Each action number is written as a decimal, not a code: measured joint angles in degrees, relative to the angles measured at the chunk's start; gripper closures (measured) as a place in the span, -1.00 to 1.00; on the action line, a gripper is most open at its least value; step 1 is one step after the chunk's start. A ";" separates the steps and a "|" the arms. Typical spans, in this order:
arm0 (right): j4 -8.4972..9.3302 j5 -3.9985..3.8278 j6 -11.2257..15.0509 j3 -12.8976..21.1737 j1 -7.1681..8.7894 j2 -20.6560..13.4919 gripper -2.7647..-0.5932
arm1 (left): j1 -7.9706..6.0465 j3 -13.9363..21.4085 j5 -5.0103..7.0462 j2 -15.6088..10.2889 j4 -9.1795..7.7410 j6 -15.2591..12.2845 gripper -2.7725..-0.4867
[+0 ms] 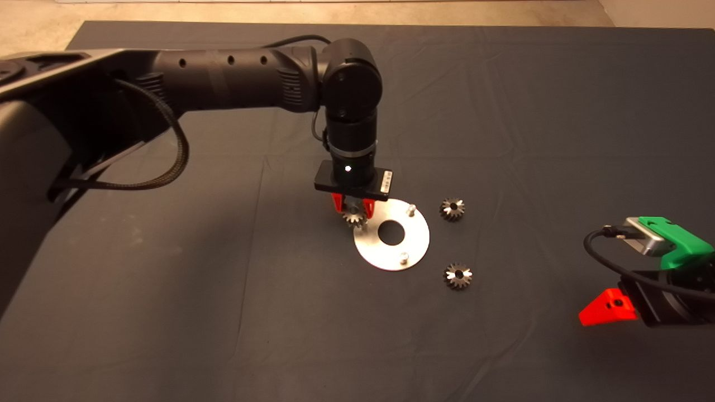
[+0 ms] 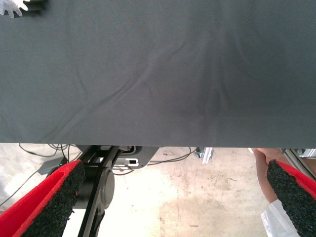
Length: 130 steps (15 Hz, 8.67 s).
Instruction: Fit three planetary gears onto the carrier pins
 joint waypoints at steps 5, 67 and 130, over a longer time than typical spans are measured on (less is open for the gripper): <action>0.00 0.00 -0.46 0.00 0.00 0.00 -0.99 | 0.06 -1.24 0.33 0.93 0.00 1.95 0.61; 0.00 -0.02 -0.90 0.00 0.15 -0.44 -0.99 | 2.49 0.46 -0.94 1.11 5.13 2.12 0.61; 0.00 -0.02 -1.93 0.00 0.15 -0.51 -0.99 | 2.84 0.52 1.54 1.26 8.24 2.06 0.61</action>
